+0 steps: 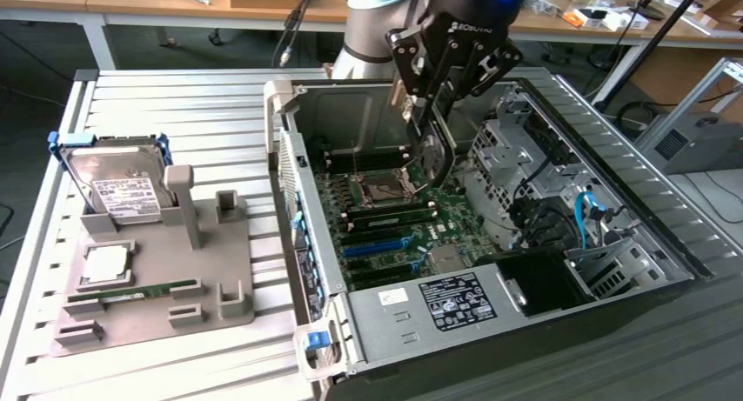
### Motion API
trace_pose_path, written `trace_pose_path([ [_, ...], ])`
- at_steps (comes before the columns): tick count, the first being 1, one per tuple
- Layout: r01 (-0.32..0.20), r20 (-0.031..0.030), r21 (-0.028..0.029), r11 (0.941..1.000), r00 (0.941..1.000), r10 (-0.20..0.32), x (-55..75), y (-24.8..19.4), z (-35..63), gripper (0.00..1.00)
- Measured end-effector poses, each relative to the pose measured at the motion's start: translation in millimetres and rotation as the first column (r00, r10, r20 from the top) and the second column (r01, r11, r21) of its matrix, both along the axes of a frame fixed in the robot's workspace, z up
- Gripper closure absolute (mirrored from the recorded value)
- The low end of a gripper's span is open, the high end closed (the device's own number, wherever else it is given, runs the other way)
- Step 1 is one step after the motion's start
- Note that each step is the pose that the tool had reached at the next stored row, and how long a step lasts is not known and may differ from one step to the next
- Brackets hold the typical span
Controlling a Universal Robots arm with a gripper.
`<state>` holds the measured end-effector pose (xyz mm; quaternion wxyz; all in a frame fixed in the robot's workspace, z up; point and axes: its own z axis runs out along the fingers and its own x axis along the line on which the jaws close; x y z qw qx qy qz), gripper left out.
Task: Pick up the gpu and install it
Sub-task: 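Pick up the gpu and move the gpu toward the slot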
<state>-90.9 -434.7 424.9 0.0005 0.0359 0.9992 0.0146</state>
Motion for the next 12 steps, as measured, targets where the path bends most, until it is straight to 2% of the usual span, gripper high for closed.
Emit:
trace_pose_path([
  [12,0.000,0.0001,-0.0084,1.0000,1.0000,0.000,14.7,0.0,-3.3,0.73],
])
